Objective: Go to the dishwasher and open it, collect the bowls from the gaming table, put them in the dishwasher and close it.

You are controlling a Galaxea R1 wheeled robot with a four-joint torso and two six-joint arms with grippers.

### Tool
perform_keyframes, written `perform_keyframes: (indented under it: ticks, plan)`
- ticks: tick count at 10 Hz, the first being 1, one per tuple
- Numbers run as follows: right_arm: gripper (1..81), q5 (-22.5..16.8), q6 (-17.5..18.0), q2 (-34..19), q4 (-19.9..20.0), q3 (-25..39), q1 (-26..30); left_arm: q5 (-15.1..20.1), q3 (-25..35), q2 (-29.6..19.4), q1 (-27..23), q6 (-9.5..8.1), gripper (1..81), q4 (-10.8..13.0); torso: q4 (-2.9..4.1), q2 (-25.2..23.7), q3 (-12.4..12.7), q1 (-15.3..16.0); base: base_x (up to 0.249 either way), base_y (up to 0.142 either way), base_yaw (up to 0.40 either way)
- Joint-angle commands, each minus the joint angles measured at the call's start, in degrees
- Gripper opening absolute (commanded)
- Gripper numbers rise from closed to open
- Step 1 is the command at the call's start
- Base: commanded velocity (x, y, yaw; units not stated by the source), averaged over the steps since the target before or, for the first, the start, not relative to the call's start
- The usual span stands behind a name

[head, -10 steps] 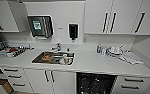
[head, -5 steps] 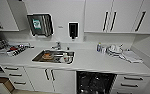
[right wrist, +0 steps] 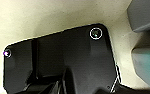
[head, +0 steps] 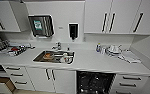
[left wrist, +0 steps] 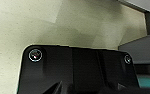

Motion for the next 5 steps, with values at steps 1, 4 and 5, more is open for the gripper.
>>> perform_keyframes:
  ticks: [1,4,5]
  plan:
    - [81.1,-3.2,0.0,-0.6,-0.3,-0.1,2.6,2.5,0.3,-0.2,-2.5,0.29,81.1,0.7,0.00,5.6,4.1,-3.6,0.000,0.000,0.000]
    - [81.1,-3.1,0.0,-0.6,-0.3,-0.3,2.7,2.5,0.3,-0.2,-2.5,0.29,81.1,0.7,0.00,11.7,3.7,-7.7,0.000,0.000,0.000]
    - [81.1,-3.2,0.0,-0.6,-0.3,-0.3,2.7,2.5,0.3,-0.3,-2.6,0.29,81.1,0.7,0.00,8.0,4.1,-5.3,0.000,0.000,0.000]
